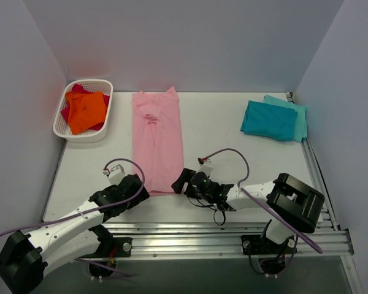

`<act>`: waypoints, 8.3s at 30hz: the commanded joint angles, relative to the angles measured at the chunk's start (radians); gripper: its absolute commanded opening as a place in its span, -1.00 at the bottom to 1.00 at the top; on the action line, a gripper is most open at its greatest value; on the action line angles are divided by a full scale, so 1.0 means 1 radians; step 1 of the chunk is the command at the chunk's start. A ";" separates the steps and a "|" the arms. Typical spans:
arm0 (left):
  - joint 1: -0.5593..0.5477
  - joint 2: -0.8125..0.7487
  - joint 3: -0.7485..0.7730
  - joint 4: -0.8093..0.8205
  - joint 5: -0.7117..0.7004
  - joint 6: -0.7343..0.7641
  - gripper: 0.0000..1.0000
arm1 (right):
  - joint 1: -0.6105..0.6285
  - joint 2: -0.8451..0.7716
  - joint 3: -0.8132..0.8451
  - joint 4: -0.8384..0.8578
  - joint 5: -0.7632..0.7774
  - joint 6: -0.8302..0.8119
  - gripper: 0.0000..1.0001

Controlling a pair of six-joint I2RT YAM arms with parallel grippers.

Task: Fold and stack the t-shirts
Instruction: Grab the bottom of the folded rectangular tshirt with both arms, then fold the folded rectangular tshirt in 1/3 of the way, then grab one side of the 2/3 rectangular tshirt with both arms, then fold the long partially folded tshirt into a neat square

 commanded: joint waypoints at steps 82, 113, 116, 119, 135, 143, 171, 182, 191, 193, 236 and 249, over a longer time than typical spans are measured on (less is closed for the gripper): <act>0.073 0.004 0.323 0.039 -0.151 0.113 -0.91 | -0.133 0.033 0.539 -0.496 0.142 -0.288 -1.00; 0.633 1.135 1.131 0.222 0.373 0.393 0.88 | -0.409 0.826 1.709 -0.864 0.084 -0.448 1.00; 0.680 1.180 1.319 0.104 0.424 0.402 0.88 | -0.430 0.781 1.730 -0.867 0.093 -0.443 1.00; 0.705 1.119 1.369 0.055 0.407 0.428 0.88 | -0.445 0.686 1.623 -0.842 0.099 -0.443 1.00; 0.556 0.604 0.437 0.340 0.329 0.293 0.88 | -0.444 0.245 0.524 -0.320 -0.056 -0.244 0.98; 0.438 0.430 0.176 0.452 0.246 0.147 0.88 | -0.355 0.253 0.445 -0.236 -0.073 -0.205 0.97; 0.466 0.657 0.128 0.731 0.255 0.101 -0.10 | -0.263 0.451 0.513 -0.182 -0.119 -0.190 -1.00; 0.409 0.595 0.123 0.715 0.275 0.138 -0.95 | -0.252 0.300 0.443 -0.245 -0.076 -0.184 -1.00; 0.253 0.239 0.056 0.393 0.234 0.147 -0.95 | -0.202 -0.060 0.220 -0.389 0.016 -0.155 -1.00; 0.228 0.165 0.051 0.331 0.223 0.147 -0.95 | -0.176 -0.152 0.174 -0.439 0.029 -0.147 -1.00; 0.550 1.435 1.753 -0.026 0.543 0.468 0.91 | -0.607 0.823 1.788 -0.946 0.065 -0.507 1.00; 0.653 1.055 1.294 0.217 0.513 0.494 0.90 | -0.607 0.319 0.978 -0.547 -0.072 -0.359 1.00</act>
